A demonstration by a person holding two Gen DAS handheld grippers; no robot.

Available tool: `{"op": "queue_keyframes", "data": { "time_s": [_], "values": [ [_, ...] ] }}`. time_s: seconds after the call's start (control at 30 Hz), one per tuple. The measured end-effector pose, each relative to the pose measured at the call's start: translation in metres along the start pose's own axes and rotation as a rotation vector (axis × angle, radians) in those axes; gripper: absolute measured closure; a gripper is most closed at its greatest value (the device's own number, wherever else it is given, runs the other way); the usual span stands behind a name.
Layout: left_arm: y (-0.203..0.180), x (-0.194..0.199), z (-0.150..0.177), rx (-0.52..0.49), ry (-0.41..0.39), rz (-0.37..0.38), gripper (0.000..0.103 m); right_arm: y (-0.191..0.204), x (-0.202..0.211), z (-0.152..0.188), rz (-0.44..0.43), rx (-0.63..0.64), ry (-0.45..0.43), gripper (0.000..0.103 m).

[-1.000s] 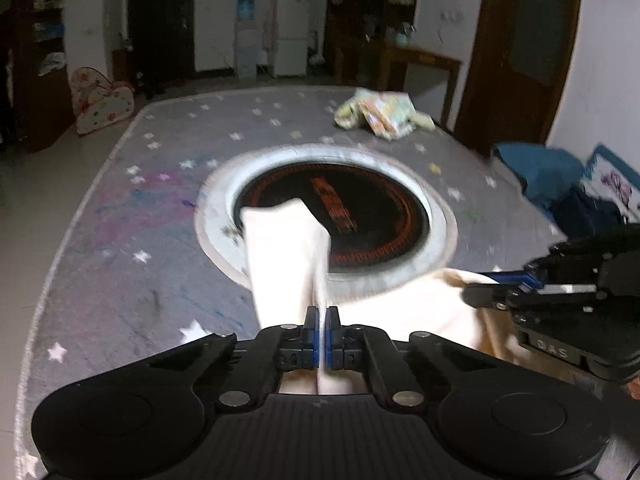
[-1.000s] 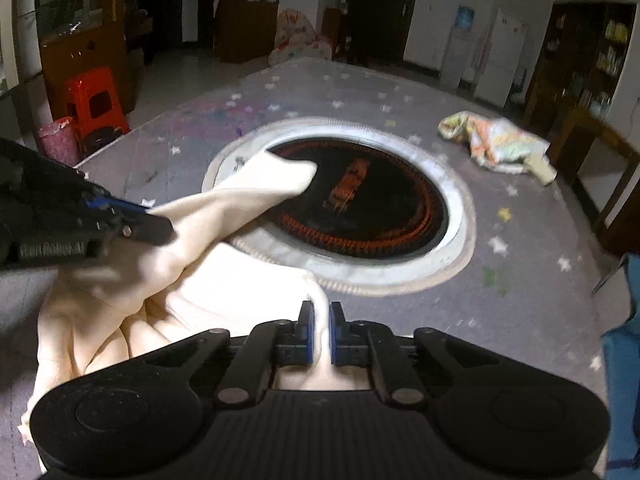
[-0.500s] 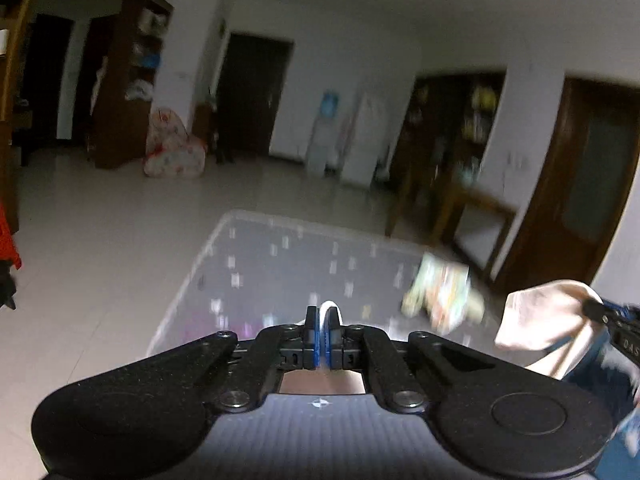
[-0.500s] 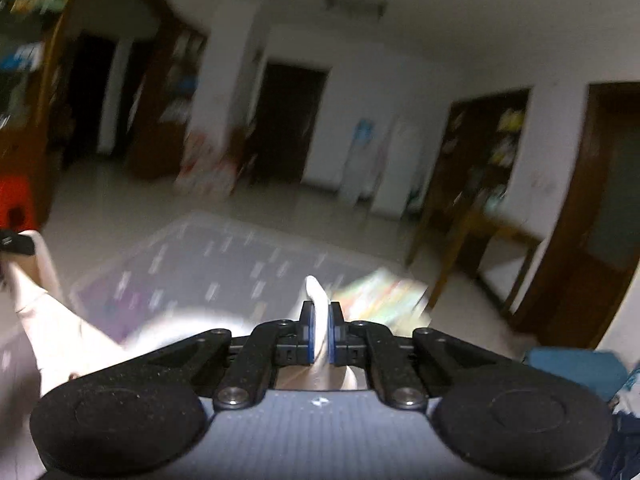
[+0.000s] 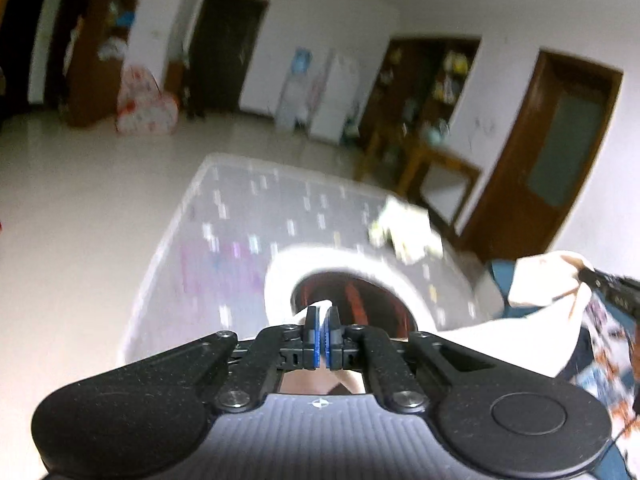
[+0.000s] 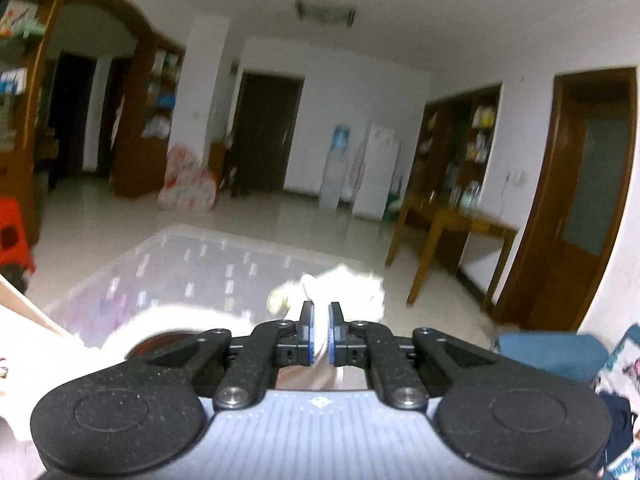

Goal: Fold clothes
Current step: 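Lift the sweatshirt with both grippers and shake it out flat onto the table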

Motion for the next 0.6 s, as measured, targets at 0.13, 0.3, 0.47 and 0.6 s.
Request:
{"op": "queue_keyframes", "data": {
  "time_s": [0.13,0.3,0.47,0.6],
  "values": [
    [-0.001,-0.009,0.074,-0.017,0.139,0.004,0.101,0.001,0.004,0.071,-0.038,-0.007,0.158,0.098],
    [-0.002,-0.017,0.148,-0.035,0.26,-0.007,0.1,0.01,0.003,0.157,-0.018,0.017,0.336,0.096],
    [-0.003,-0.008,0.168,-0.084,0.277,-0.018,0.092,0.007,0.007,0.213,-0.007,-0.037,0.442,0.093],
    [-0.013,0.007,0.163,-0.179,0.22,-0.046,0.082,0.007,0.032,0.219,0.003,0.011,0.425,0.079]
  ]
}}
Point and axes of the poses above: each gripper's, at about its wrist camera, not at the fingertips, and x roughly against the way its jaws point, y to its left, z to its underside, the point moved 9 cm from there along -x, roughly the way its jaws point, and after that the axes turned 4 degrees about y, right-handed, at the moved point
